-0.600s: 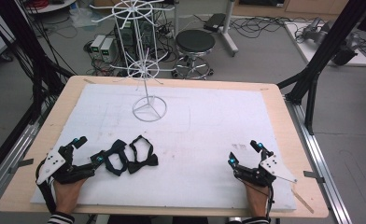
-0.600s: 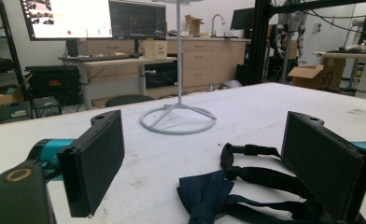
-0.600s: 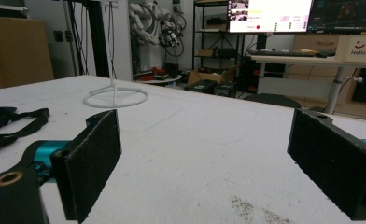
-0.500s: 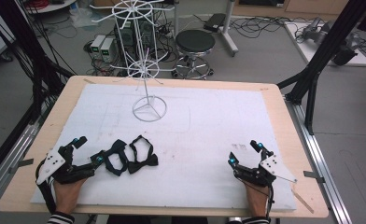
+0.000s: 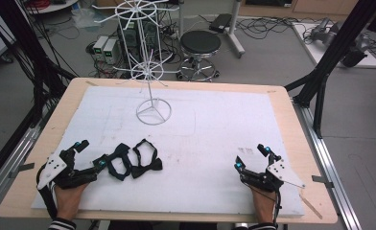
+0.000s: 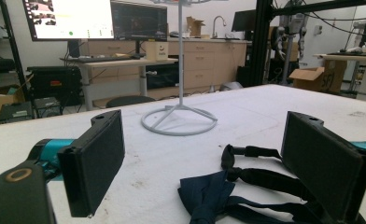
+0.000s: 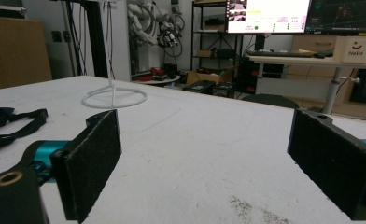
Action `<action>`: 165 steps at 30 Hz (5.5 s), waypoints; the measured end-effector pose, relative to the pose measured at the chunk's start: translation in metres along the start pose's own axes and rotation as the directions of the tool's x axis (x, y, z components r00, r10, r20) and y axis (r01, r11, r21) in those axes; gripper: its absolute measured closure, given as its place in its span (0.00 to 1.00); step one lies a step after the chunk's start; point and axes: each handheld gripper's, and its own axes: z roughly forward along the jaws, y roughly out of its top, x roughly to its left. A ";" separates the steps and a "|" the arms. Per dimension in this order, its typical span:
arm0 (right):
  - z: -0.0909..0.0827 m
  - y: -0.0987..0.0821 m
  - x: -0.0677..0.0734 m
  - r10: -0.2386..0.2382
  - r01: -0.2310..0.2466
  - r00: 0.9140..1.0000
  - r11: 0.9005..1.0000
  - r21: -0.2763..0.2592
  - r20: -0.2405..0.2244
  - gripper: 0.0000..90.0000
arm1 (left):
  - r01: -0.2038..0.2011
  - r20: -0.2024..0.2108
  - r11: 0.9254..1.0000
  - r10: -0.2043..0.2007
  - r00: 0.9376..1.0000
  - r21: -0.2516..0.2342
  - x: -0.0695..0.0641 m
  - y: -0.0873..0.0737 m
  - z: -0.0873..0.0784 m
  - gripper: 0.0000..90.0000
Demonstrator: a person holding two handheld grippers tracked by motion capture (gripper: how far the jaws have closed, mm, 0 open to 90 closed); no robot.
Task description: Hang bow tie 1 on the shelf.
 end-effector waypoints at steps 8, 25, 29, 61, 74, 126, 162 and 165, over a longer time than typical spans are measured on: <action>0.000 0.000 -0.001 0.009 -0.009 1.000 1.000 -0.001 -0.001 0.10 | 0.005 0.008 1.000 -0.005 1.000 0.026 0.004 0.005 0.000 0.15; 0.000 0.000 -0.001 0.011 -0.011 1.000 1.000 -0.005 0.003 0.10 | -0.097 0.134 0.970 0.068 0.989 0.223 0.016 0.047 0.017 0.15; 0.000 0.000 0.000 0.012 -0.012 1.000 1.000 -0.004 0.004 0.10 | -0.120 0.158 0.954 0.079 0.984 0.273 0.017 0.051 0.022 0.15; -0.001 0.000 -0.001 0.005 -0.005 1.000 1.000 -0.012 0.003 0.10 | -0.293 0.330 0.676 0.078 0.941 0.676 0.025 0.061 0.075 0.16; -0.001 0.000 -0.001 0.006 -0.006 1.000 1.000 -0.012 0.002 0.10 | -0.307 0.332 0.579 0.065 0.941 0.756 0.025 0.057 0.087 0.22; -0.001 0.000 -0.001 0.009 -0.009 1.000 1.000 -0.011 0.000 0.10 | -0.334 0.358 0.388 0.011 0.934 0.859 0.011 0.040 0.105 0.82; -0.001 0.000 -0.001 0.010 -0.010 1.000 1.000 -0.012 0.002 0.10 | -0.272 0.317 0.708 0.071 0.946 0.652 0.028 0.075 0.083 0.82; -0.001 0.000 -0.001 0.010 -0.010 1.000 1.000 -0.011 0.003 0.10 | -0.252 0.301 0.723 0.064 0.951 0.643 0.030 0.077 0.081 0.82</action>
